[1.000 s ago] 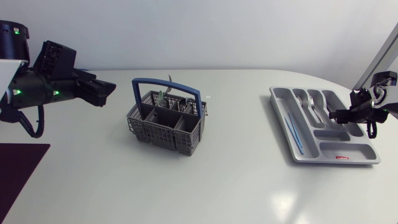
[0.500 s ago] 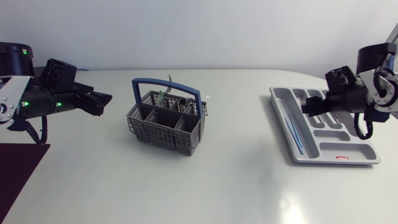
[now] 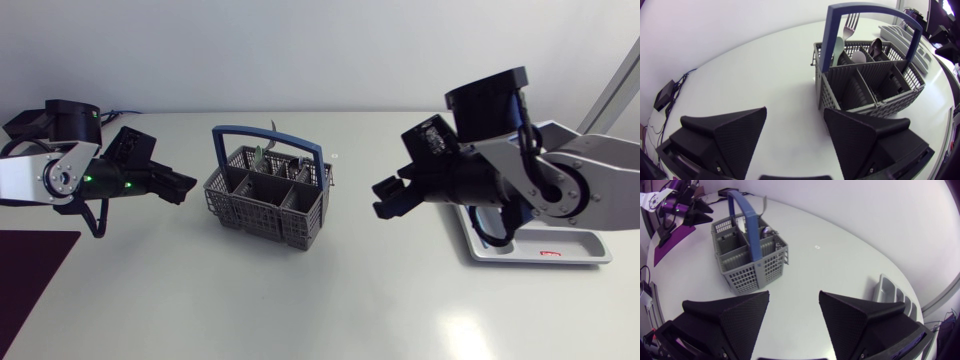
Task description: Unload the cutlery basket into the drawer organizer.
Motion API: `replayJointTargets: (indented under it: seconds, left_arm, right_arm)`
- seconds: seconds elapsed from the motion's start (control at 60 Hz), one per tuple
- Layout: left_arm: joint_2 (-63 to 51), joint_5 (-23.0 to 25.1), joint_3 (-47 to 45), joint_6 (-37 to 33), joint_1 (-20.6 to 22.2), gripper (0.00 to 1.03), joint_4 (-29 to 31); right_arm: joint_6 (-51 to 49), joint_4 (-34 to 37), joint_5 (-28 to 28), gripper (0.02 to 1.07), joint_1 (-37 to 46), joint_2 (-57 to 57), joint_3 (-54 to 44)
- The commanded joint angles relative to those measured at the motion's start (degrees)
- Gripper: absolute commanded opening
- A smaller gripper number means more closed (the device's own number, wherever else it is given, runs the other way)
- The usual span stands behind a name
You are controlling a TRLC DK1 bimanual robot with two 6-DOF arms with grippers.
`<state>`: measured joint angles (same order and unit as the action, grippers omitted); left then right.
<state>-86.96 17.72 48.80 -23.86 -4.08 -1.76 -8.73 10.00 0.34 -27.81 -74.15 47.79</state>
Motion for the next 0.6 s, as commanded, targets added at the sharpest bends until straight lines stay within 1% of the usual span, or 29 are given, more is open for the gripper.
replayJointTargets:
  seconds: [0.0, 0.1, 0.2, 0.3, 0.317, 0.35, 0.367, 0.383, 0.417, 0.517, 0.533, 0.567, 0.583]
  left_arm:
    - [-3.5, 0.4, 3.0, -1.4, -0.4, 0.8, -1.0]
    - [-7.3, 0.4, 5.7, -1.4, -0.3, 0.8, -2.1]
    - [-10.9, 0.5, 7.8, -1.3, 0.4, 0.79, -2.2]
    - [-14.1, 0.4, 9.1, -1.4, 1.4, 0.76, -2.8]
    - [-14.7, 0.4, 9.3, -1.4, 1.5, 0.73, -2.9]
    - [-14.9, 0.4, 9.5, -1.4, 1.5, 0.72, -2.9]
    - [-15.3, 0.6, 9.6, -1.4, 1.7, 0.64, -2.8]
    - [-15.3, 0.7, 9.6, -1.4, 1.8, 0.59, -2.8]
    - [-15.3, 1.5, 9.5, -1.5, 2.0, 0.5, -2.8]
    - [-15.3, 2.6, 9.2, -1.5, 2.4, 0.41, -2.8]
    - [-15.3, 3.1, 9.1, -1.5, 2.5, 0.4, -2.7]
    - [-15.4, 3.6, 9.0, -1.5, 2.6, 0.36, -2.6]
    - [-15.4, 4.3, 8.9, -1.6, 2.8, 0.33, -2.5]
  right_arm:
    - [1.0, -1.5, 0.4, 0.75, -1.9, -2.8, -0.2]
    - [0.5, -3.1, -2.1, 0.75, -1.9, -6.3, 0.5]
    - [-0.3, -5.0, -2.2, 0.75, -2.0, -9.5, 1.3]
    - [-0.6, -6.7, -2.3, 0.75, -3.0, -12.9, 2.3]
    - [-0.6, -7.0, -2.3, 0.75, -3.3, -13.6, 2.5]
    - [-0.8, -7.3, -2.2, 0.75, -3.7, -14.4, 2.7]
    - [-0.8, -7.3, -2.2, 0.75, -3.8, -14.7, 2.9]
    - [-0.8, -7.3, -2.2, 0.75, -3.9, -15.0, 3.1]
    - [-0.8, -7.3, -2.2, 0.75, -4.2, -15.8, 3.4]
    - [-1.0, -7.5, -2.2, 0.74, -4.6, -17.0, 3.8]
    - [-1.0, -7.7, -2.3, 0.73, -4.8, -17.2, 3.8]
    - [-1.1, -8.1, -2.3, 0.63, -5.2, -17.6, 3.9]
    - [-1.1, -8.1, -2.3, 0.6, -5.5, -17.8, 4.0]
